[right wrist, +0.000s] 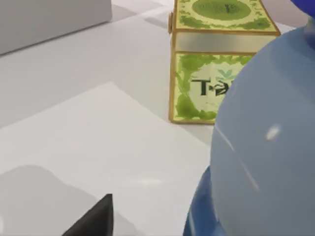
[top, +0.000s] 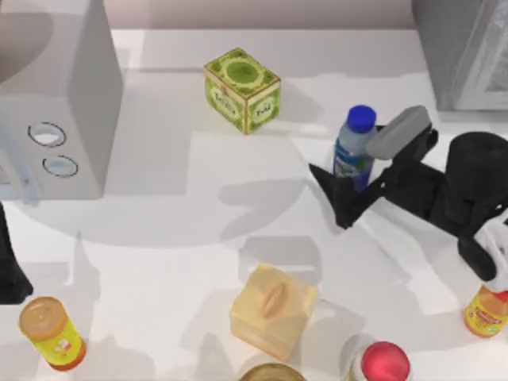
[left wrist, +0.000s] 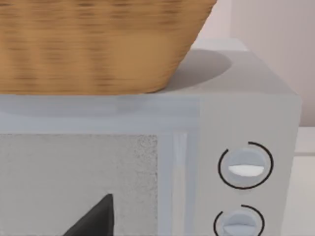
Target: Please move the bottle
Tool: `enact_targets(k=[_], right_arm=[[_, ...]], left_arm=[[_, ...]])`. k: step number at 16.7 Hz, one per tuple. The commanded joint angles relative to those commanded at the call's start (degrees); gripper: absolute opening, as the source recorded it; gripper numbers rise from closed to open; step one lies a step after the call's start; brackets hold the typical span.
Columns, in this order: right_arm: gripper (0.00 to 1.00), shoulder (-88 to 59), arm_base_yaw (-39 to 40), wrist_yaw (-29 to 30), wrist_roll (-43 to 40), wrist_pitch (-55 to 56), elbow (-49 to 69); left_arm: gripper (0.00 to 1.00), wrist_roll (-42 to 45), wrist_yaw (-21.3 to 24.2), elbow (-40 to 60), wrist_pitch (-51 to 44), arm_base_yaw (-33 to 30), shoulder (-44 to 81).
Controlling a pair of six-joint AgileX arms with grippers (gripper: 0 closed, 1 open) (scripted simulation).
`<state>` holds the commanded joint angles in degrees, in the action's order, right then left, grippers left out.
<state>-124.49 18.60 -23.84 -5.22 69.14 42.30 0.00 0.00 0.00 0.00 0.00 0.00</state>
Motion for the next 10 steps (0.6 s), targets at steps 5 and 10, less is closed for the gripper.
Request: enact_targets(k=[5,10], right_arm=[[0.62,0.0,0.0,0.0,0.0,0.0,0.0],[0.25,0.0,0.0,0.0,0.0,0.0,0.0]], left_arm=[[1.00,0.0,0.0,0.0,0.0,0.0,0.0],[1.00,0.0,0.0,0.0,0.0,0.0,0.0]])
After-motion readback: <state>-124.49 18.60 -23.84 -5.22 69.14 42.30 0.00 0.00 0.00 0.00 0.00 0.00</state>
